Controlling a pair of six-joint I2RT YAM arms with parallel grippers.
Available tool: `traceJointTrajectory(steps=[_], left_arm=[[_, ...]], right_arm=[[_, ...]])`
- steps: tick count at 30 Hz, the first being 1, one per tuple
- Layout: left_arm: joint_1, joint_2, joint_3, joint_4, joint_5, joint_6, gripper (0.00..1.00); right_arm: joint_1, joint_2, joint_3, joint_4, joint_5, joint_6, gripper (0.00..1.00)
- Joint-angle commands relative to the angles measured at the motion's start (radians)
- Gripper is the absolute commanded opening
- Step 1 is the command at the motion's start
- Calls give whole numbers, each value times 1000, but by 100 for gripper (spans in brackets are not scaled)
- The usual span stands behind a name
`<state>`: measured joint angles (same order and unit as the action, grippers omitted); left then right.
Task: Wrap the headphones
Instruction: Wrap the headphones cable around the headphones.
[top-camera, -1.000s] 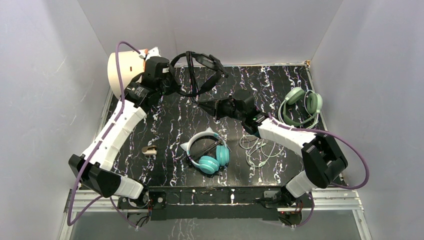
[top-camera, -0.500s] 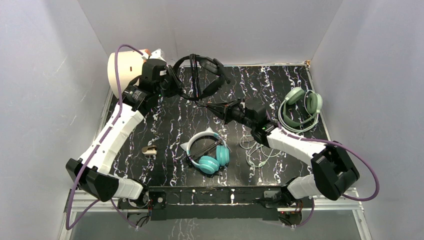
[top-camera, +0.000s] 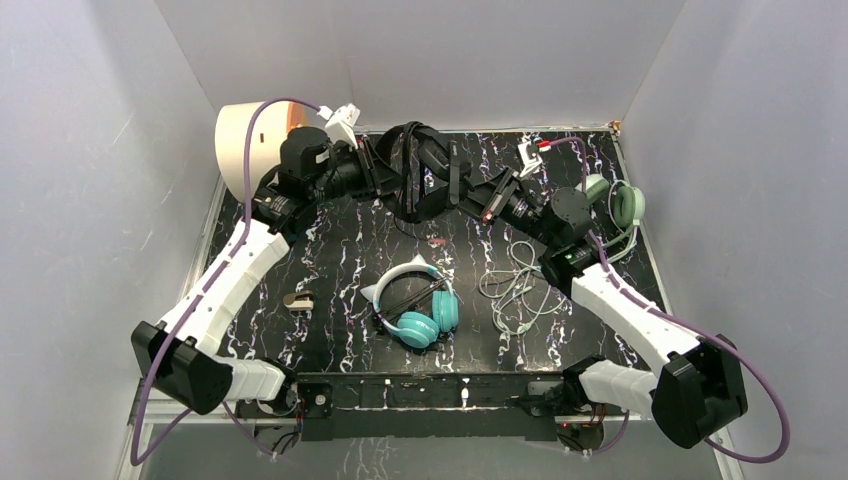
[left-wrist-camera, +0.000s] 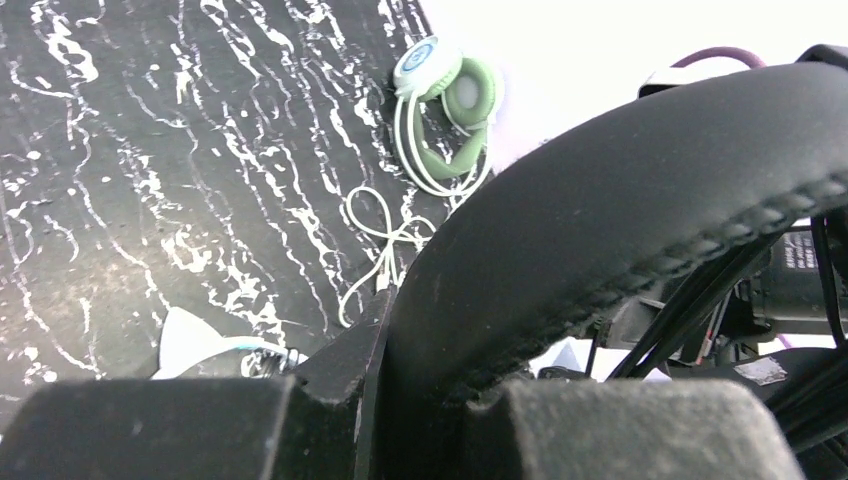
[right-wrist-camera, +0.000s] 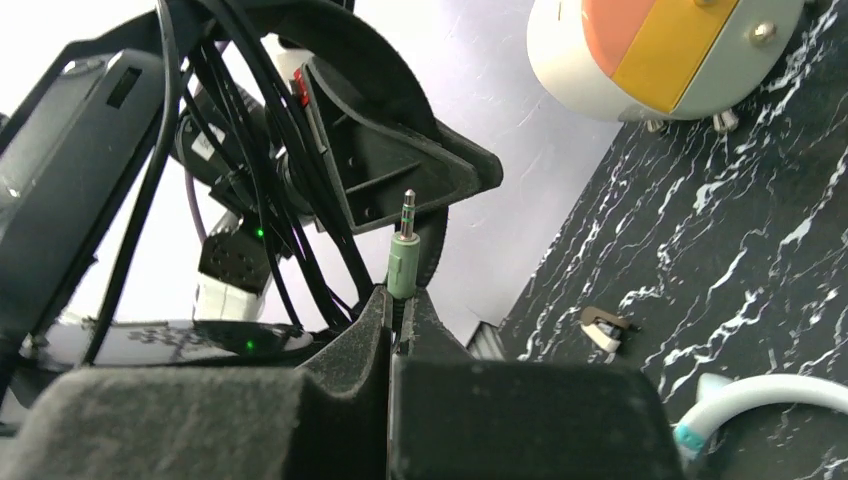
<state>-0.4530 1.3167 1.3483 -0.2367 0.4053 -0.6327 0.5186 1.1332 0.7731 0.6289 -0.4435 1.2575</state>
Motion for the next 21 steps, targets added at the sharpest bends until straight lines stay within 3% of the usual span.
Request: traceJointTrajectory(steps=[1,4,9,13,15,18,21], left_arm=[[10,-48,34,34,114,-35,0],[10,-30,92,-38,93,-27,0],[10,0,143,-156,36,-61,0],[10,-13,151,-171,-43,-125,0],[10,-29,145,-158,-87,-145,0],[10,-46,144,-166,-206,-129,0],[10,-54,145,-173,-323,-84,0]], right_arm=[[-54,-22,55,30,-32,-132,0],[-77,-24,56,-27,-60,-138,0],[-84,-2,61,26,-134,-187,0],[-93,9,38,-11,-99,-80,0],[-93,15,59,-131,-64,-42,11],[-93,36,97,-282,-35,8,19],[-90,62,149,-411,1,36,35]])
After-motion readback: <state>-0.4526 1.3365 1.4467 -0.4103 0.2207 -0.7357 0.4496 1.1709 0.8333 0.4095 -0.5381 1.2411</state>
